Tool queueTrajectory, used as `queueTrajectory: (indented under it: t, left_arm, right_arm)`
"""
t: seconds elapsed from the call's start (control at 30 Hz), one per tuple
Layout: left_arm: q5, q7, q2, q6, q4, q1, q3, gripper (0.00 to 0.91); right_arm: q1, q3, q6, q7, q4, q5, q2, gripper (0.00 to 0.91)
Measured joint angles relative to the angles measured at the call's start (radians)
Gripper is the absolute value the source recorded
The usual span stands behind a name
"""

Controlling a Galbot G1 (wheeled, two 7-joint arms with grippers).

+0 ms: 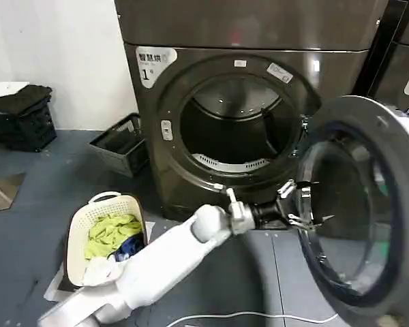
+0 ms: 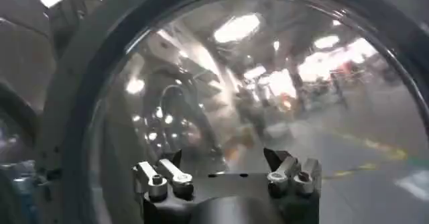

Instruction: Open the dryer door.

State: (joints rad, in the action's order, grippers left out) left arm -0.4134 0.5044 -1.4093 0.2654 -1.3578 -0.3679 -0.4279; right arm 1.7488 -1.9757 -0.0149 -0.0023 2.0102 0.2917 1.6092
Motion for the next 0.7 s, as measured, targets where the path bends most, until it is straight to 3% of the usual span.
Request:
queueTrajectory:
  t: [0.43,0.7]
  left_arm:
    - [0.042,-0.044,-0.166,-0.068,0.153,0.043,0.001,0.907]
    - [0.111,-0.104,-0.2,-0.126,0.236,0.066,0.025,0.907]
  right_arm:
    - [-0.016,-0.005,-0.03,0.021,0.031,-0.006,0.0,0.907]
    - [-0.026,-0.001,-0.039,0.052,0.026,-0.046,0.0,0.907]
